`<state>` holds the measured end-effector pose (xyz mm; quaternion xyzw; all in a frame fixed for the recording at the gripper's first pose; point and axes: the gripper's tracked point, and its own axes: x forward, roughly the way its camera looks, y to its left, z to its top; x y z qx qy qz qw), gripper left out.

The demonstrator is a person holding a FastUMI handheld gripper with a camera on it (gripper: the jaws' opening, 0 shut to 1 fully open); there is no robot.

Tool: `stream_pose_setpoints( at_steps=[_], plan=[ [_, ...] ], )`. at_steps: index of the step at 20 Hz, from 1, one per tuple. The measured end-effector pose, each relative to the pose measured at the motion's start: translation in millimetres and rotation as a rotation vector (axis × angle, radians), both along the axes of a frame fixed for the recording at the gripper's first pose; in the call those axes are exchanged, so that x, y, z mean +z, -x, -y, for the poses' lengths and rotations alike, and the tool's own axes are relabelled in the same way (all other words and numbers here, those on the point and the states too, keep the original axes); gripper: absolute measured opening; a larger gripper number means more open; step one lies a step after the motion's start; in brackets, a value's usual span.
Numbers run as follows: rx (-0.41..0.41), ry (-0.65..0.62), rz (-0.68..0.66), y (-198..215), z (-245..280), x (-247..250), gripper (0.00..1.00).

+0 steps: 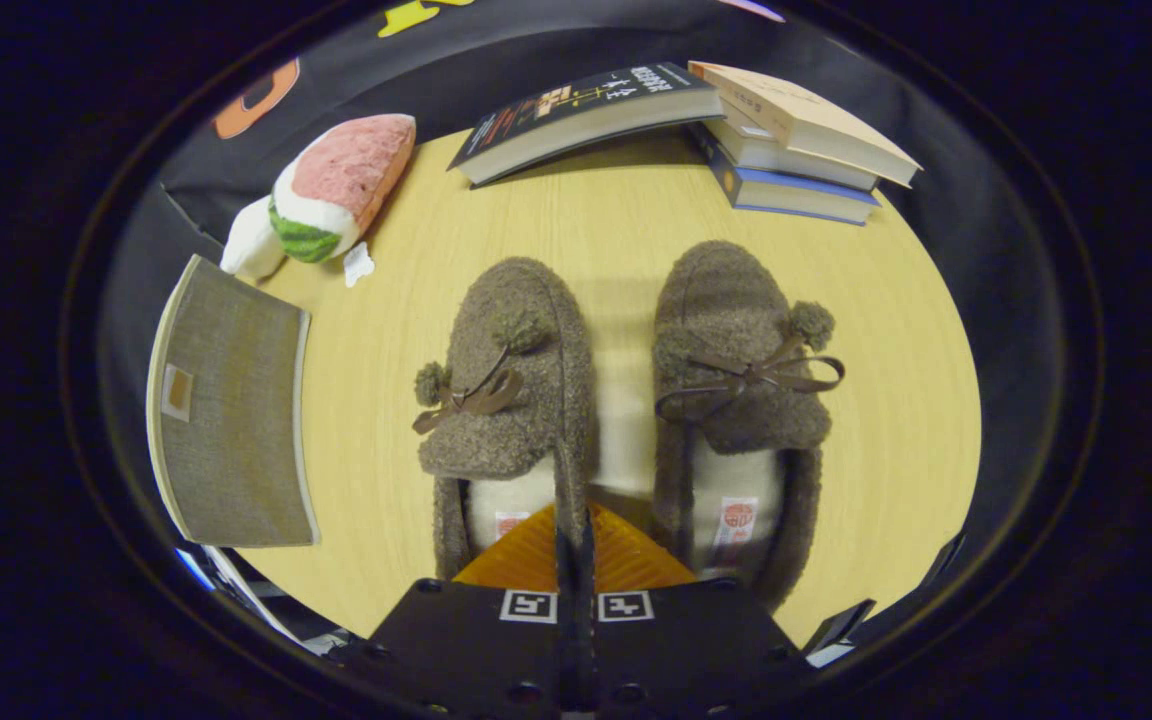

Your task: Open the storage box then place both shoes into the box .Put the left shoe in first, then the right shoe, with the right side of both shoes facing outward in a uniform manner.

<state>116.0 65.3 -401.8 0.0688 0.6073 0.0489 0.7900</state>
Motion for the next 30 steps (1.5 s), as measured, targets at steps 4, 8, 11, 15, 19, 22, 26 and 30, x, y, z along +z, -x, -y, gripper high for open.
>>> stream_pose_setpoints(
  at_steps=[4, 8, 11, 15, 19, 22, 26, 30],
  plan=[
    [-0.091, -0.102, -0.03, 17, -11, 28, 0.0],
    [-0.147, -0.12, 0.001, 24, -13, 67, 0.0],
    [-0.16, -0.137, 0.057, 27, -25, 109, 0.0],
    [-0.11, -0.145, 0.147, 30, -65, 170, 0.0],
    [-0.03, -0.196, 0.199, 33, -137, 210, 0.0],
    [0.04, -0.22, 0.208, 35, -196, 218, 0.0],
    [0.098, -0.25, 0.195, 33, -272, 209, 0.0],
    [0.1, -0.259, 0.149, 33, -328, 180, 0.0]
  ],
)
